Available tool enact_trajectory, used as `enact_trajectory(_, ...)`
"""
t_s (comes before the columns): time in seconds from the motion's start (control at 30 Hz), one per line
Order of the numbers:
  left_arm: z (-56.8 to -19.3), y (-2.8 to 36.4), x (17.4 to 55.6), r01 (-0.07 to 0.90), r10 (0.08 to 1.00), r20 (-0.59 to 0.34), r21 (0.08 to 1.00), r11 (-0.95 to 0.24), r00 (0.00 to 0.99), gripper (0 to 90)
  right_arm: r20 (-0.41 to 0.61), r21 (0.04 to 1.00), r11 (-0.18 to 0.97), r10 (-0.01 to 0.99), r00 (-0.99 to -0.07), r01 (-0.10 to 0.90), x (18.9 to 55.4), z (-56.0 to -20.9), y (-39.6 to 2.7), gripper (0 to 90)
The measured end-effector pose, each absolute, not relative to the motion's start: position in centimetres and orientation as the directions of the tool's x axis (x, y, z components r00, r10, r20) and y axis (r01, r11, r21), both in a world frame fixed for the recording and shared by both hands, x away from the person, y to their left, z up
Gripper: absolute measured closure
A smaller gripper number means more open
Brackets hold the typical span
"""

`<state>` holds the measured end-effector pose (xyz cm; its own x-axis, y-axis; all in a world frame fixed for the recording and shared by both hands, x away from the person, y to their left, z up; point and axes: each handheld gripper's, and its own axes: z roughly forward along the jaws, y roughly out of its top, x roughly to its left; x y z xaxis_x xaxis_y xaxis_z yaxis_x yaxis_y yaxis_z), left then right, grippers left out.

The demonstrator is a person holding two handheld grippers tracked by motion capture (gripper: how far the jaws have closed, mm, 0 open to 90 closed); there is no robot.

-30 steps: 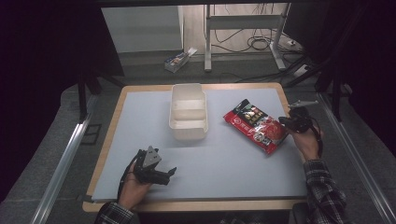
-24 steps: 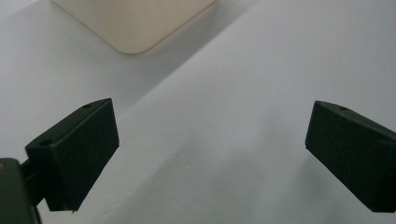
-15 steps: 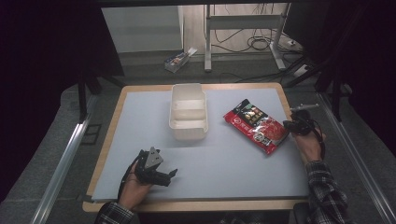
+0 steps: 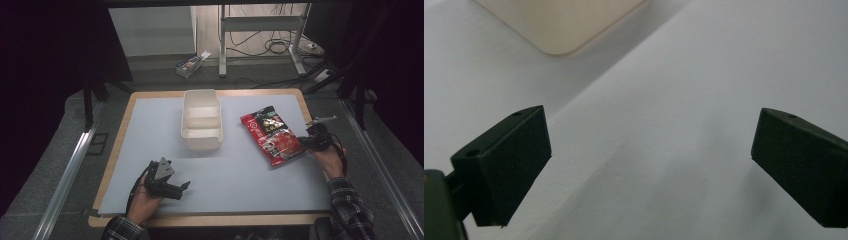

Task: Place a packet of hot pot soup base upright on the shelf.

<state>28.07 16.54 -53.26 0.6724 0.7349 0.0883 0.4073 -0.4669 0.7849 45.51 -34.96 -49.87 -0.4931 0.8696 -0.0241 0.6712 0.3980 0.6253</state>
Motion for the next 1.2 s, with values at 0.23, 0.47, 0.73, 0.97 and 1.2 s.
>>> enact_trajectory(0.23,-53.2,16.6,28.0,0.407,0.737,0.084,0.789,-0.46,0.671,2.4,0.01,0.613,0.41,0.851,-0.526,0.675,44.4,-49.9,-34.3,89.7)
enact_trajectory(0.47,-53.2,16.6,28.0,0.403,0.738,0.089,0.791,-0.461,0.669,2.4,0.019,0.586,0.479,0.798,-0.602,0.654,43.0,-50.2,-32.5,89.6)
enact_trajectory(0.73,-53.2,16.6,28.0,0.399,0.735,0.094,0.79,-0.465,0.671,2.5,-0.002,0.564,0.566,0.729,-0.684,0.601,41.4,-50.4,-29.7,89.6)
enact_trajectory(0.97,-53.2,16.5,28.0,0.404,0.735,0.088,0.789,-0.464,0.673,2.6,0.032,0.561,0.619,0.647,-0.761,0.55,40.2,-50.6,-26.3,89.6)
enact_trajectory(1.2,-53.1,16.5,28.0,0.414,0.735,0.071,0.788,-0.455,0.675,3.5,-0.009,0.561,0.638,0.642,-0.767,0.527,39.9,-50.5,-25.4,89.6)
